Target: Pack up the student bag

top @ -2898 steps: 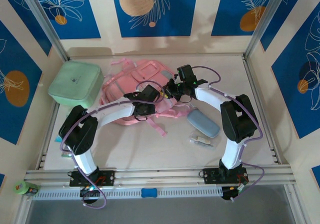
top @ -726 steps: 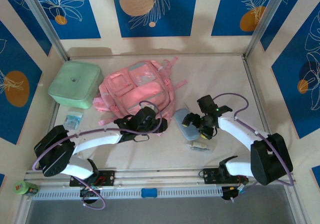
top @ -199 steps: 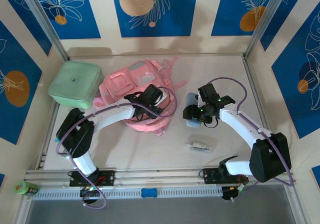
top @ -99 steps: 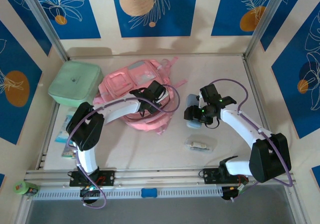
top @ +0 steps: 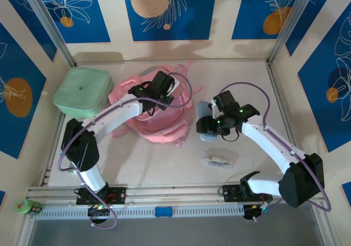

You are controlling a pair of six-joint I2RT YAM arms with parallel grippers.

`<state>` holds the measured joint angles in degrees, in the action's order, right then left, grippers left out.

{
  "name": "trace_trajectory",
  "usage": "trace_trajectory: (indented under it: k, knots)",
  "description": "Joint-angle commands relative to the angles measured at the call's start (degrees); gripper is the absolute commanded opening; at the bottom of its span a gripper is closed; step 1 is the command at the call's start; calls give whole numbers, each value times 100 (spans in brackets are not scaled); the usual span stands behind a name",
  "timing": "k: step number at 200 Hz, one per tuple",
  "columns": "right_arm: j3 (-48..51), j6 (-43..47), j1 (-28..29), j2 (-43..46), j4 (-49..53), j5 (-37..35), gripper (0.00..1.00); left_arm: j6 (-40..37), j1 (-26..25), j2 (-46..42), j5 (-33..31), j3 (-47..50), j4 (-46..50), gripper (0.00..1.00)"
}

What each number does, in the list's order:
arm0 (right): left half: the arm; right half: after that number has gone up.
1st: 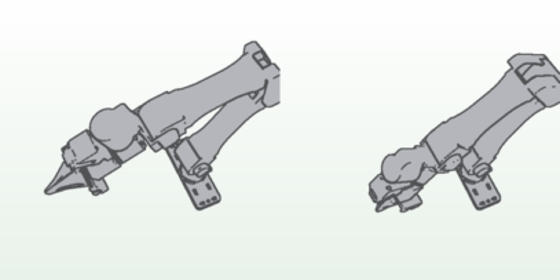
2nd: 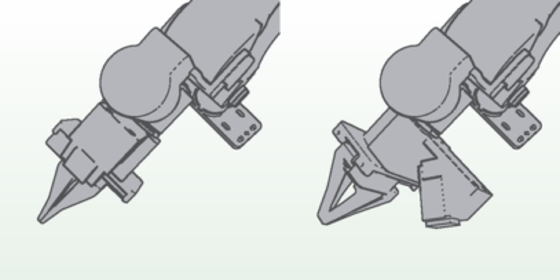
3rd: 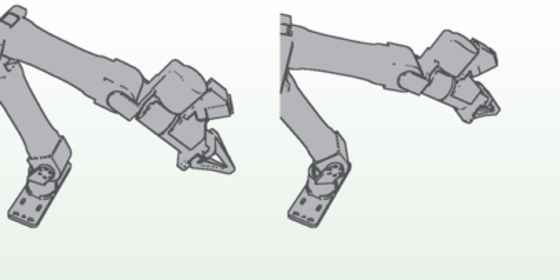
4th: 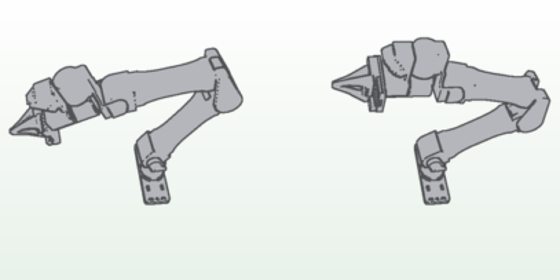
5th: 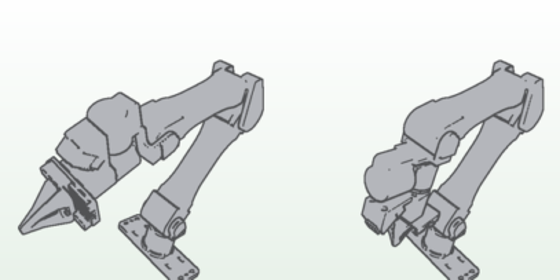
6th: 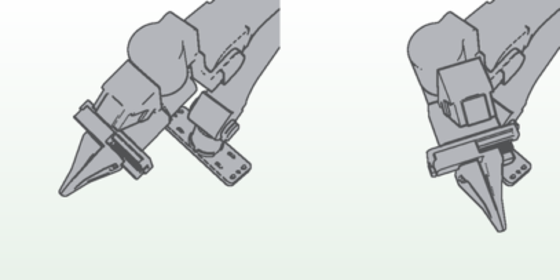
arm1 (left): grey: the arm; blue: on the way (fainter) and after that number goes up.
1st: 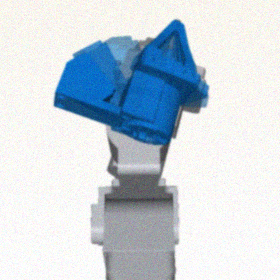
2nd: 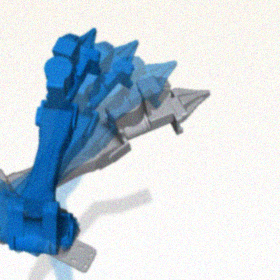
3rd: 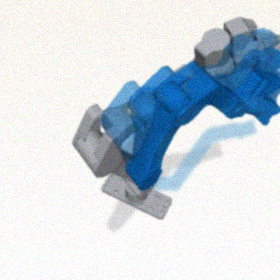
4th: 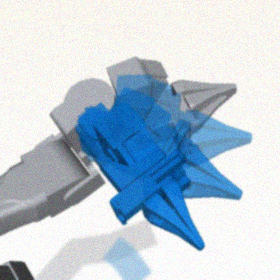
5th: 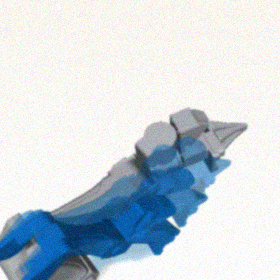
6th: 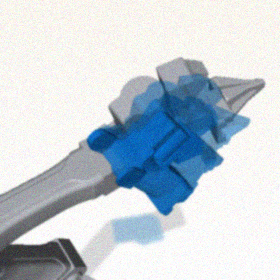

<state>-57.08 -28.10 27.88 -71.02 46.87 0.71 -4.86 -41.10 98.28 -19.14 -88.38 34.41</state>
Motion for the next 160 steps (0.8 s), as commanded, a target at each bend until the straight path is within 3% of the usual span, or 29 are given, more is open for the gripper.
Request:
trace_trajectory:
  k: [1,25,70,100,118,143,160]
  knots:
    - [-294,-55,385,-290,-163,234,71,660,-51,-274,240,-647,48,0]
    - [-755,201,914,-973,-457,111,71,1120,-54,-270,172,-1002,188,0]
    - [-2101,929,1166,-2726,-1148,324,71,1521,-52,-270,396,-1173,214,0]
    - [-2374,1127,1059,-3366,-1747,166,81,1666,-12,-324,259,-1208,266,0]
    - [-2458,1081,936,-3464,-1762,68,89,1790,31,-325,270,-1163,276,0]
    - [-1734,942,866,-2787,-2132,102,94,2048,128,-429,472,-864,54,0]
    - [-1302,546,764,-2356,-2052,142,91,2110,179,-478,581,-734,-75,0]
